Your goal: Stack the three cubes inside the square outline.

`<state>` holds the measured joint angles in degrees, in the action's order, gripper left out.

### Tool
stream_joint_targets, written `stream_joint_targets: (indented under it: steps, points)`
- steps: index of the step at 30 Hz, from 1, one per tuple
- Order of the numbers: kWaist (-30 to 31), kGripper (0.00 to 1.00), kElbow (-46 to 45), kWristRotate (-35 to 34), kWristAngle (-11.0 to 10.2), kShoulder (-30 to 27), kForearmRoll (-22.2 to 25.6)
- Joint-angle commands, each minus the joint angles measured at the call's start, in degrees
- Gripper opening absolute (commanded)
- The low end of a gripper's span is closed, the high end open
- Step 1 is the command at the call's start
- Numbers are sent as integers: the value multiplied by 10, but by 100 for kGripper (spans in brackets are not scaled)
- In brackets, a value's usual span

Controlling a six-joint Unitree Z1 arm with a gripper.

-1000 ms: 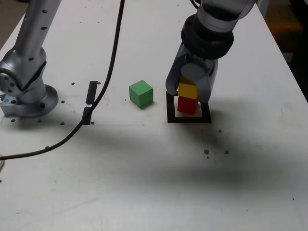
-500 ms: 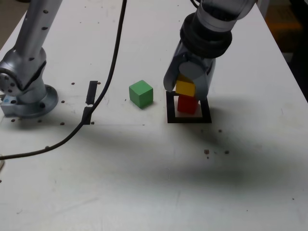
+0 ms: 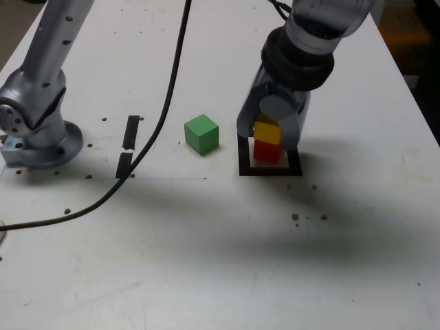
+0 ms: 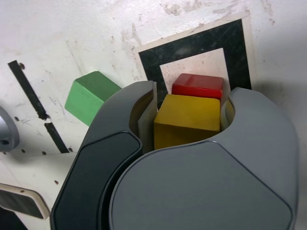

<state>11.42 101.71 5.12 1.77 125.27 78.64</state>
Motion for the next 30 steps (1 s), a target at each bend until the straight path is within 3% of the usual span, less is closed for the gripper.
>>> stream_joint_targets:
  steps: [1, 7, 23, 30]
  points:
    - [-1, 13, -3, 0, -3, 2, -3]
    - [-1, 27, -2, 0, -9, 0, -5]
    - [2, 96, -14, -5, -15, -8, -4]
    - [3, 100, -47, -8, -16, -69, -5]
